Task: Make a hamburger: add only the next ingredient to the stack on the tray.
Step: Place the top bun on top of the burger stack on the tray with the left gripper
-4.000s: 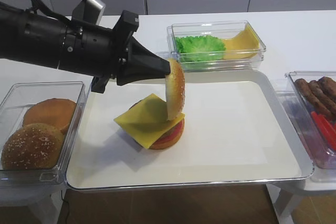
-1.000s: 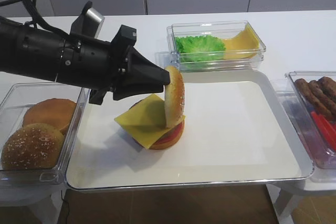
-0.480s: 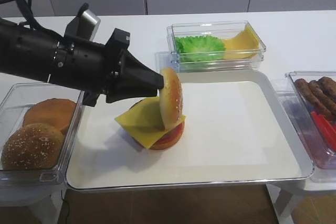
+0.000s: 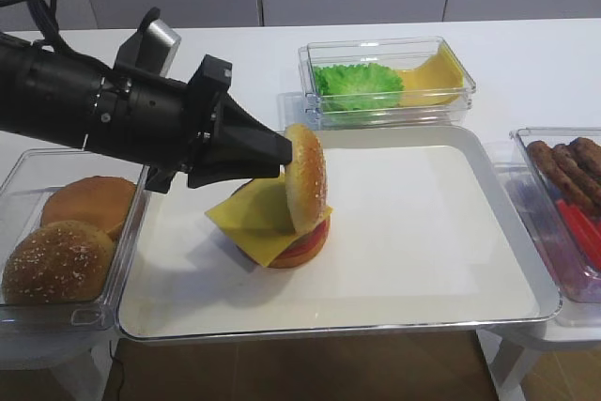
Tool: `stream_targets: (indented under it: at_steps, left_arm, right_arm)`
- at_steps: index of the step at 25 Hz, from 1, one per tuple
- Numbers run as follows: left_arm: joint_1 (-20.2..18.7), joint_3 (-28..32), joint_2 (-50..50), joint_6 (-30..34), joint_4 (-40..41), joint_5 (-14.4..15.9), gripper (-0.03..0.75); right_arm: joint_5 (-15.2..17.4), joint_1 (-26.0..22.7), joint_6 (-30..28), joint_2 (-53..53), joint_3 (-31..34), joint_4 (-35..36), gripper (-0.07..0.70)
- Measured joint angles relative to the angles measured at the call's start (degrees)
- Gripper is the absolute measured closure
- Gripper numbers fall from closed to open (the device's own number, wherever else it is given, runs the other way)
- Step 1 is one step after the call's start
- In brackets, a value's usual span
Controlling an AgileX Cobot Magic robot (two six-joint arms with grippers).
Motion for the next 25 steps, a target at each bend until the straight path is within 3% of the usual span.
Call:
stream_targets:
  at_steps: [16, 25]
  left_arm:
    - [2.4, 0.0, 0.0, -3.2, 6.5, 2.4, 0.573]
    - [2.5, 0.0, 0.0, -4.2, 11.5, 1.5, 0.573]
  right_arm:
    - [0.0, 0.0, 0.0, 0.0, 0.0, 0.0, 0.371]
    - [0.0, 0.0, 0.0, 0.0, 0.0, 0.0, 0.371]
